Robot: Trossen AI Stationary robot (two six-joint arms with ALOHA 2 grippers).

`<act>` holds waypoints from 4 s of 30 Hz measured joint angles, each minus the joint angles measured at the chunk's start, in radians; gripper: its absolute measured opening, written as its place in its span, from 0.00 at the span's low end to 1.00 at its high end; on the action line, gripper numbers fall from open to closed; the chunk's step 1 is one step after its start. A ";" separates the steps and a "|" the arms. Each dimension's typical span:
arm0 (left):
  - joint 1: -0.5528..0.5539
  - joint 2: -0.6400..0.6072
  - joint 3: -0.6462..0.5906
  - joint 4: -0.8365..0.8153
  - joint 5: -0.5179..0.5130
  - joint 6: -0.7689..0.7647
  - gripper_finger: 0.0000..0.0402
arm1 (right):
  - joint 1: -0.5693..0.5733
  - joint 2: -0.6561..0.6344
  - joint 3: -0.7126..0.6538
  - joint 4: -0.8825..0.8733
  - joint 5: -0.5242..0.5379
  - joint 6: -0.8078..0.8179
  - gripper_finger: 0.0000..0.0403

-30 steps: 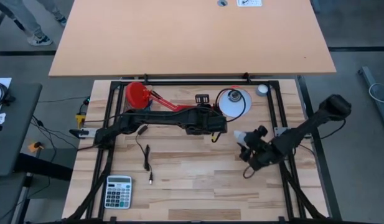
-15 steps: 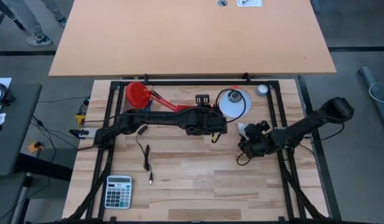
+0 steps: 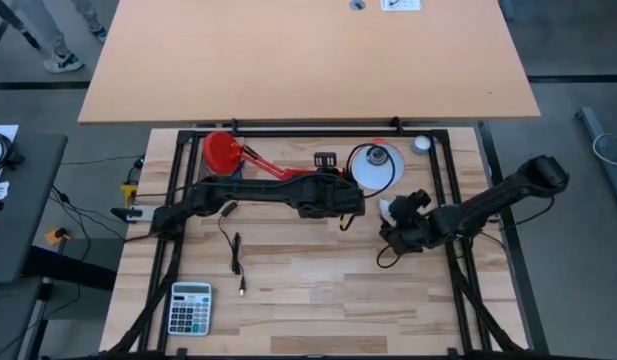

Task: Screw lightbulb
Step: Remove the lightbulb from the lamp

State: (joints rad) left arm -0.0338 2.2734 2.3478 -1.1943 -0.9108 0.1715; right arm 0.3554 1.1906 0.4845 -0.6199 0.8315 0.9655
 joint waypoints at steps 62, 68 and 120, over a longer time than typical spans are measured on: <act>-0.159 -0.353 0.007 0.215 -0.038 -0.027 0.16 | -0.295 0.730 0.450 1.909 -0.109 -1.417 0.76; -0.159 -0.355 0.007 0.209 -0.051 -0.027 0.20 | -0.240 0.730 0.450 1.907 -0.010 -1.485 0.52; -0.175 -0.404 0.010 -0.130 0.173 -0.078 0.49 | -0.203 0.718 0.443 1.763 -0.028 -1.422 0.25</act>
State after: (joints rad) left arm -0.2090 1.8689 2.3575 -1.3241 -0.7376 0.0939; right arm 0.1524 1.9081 0.9279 1.1430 0.8040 -0.4570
